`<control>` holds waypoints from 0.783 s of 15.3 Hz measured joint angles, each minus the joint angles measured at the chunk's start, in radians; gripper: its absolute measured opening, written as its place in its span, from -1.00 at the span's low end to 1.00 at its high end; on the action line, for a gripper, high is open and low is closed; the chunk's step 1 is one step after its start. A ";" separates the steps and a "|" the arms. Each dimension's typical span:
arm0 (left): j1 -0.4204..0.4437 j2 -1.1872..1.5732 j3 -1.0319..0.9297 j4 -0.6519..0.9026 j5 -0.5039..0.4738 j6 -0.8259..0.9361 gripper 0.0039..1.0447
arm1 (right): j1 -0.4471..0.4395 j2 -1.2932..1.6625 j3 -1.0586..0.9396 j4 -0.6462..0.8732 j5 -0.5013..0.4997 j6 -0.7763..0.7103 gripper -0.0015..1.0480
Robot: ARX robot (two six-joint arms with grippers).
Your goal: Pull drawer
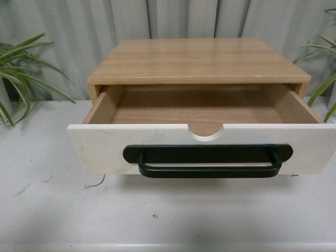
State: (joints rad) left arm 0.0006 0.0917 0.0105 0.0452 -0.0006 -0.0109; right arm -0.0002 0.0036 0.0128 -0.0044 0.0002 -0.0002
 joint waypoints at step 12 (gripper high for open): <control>-0.001 -0.083 0.000 -0.048 0.000 0.000 -0.91 | 0.000 0.000 0.000 0.001 0.000 0.000 -0.92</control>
State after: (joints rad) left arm -0.0002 0.0090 0.0105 -0.0032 -0.0006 -0.0109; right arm -0.0002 0.0036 0.0128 -0.0036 0.0002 -0.0006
